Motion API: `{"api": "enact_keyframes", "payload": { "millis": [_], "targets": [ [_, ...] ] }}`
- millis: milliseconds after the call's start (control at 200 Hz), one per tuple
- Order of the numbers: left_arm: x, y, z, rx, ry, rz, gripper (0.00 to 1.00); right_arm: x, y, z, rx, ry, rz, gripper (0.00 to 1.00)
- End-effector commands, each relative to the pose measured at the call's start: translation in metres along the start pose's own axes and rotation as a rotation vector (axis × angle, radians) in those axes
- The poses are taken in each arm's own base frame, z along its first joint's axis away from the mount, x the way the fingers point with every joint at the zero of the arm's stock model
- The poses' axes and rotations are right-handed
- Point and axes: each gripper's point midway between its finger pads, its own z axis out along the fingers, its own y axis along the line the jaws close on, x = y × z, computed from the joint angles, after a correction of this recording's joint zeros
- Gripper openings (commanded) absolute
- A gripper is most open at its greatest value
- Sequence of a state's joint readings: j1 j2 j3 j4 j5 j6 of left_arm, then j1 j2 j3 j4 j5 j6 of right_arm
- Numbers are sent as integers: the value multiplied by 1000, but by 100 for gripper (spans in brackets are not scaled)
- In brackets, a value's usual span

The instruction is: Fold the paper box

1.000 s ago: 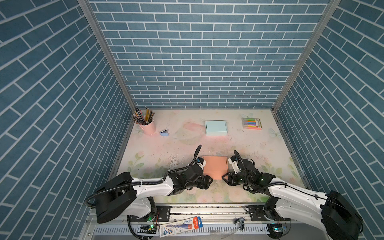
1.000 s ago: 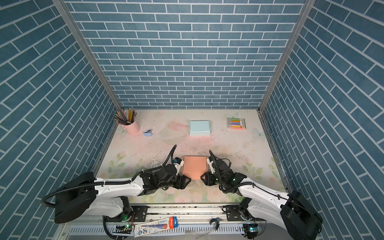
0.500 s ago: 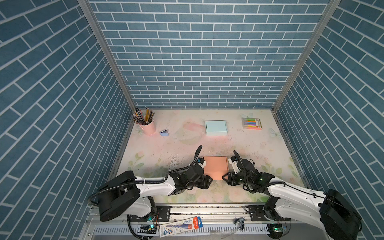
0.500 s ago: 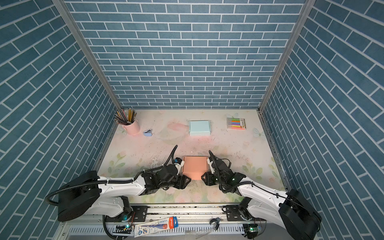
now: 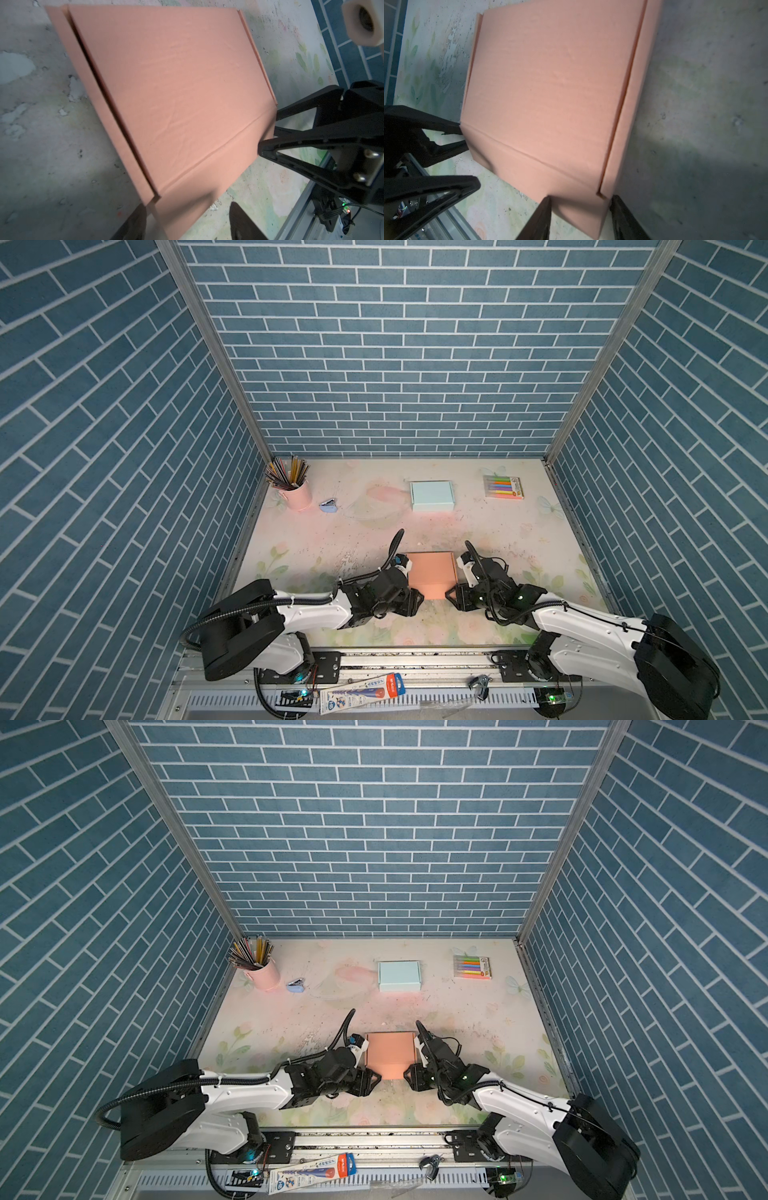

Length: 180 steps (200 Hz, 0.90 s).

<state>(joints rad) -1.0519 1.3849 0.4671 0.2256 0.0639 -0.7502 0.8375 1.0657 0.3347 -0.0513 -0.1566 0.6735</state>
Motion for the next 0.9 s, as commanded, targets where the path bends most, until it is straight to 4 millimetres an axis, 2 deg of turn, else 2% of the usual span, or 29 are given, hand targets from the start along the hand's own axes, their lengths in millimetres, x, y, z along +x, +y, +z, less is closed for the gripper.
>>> {"api": "enact_keyframes", "payload": {
  "millis": [0, 210, 395, 620, 895],
  "targets": [
    [-9, 2, 2, -8, -33, -2, 64, -9, 3, -1, 17, -19, -22, 48],
    [-10, 1, -2, 4, -32, 1, 64, -12, 2, -1, 28, -21, -27, 48],
    [-20, 5, -17, 15, -51, 17, 73, -14, 3, -1, 27, -26, -27, 48],
    [-49, 13, -34, 11, -94, 44, 76, -18, 4, -2, 32, -38, -35, 48],
    [-97, 24, -34, 15, -131, 83, 79, -21, 3, 0, 47, -36, -43, 48]
  ]
}}
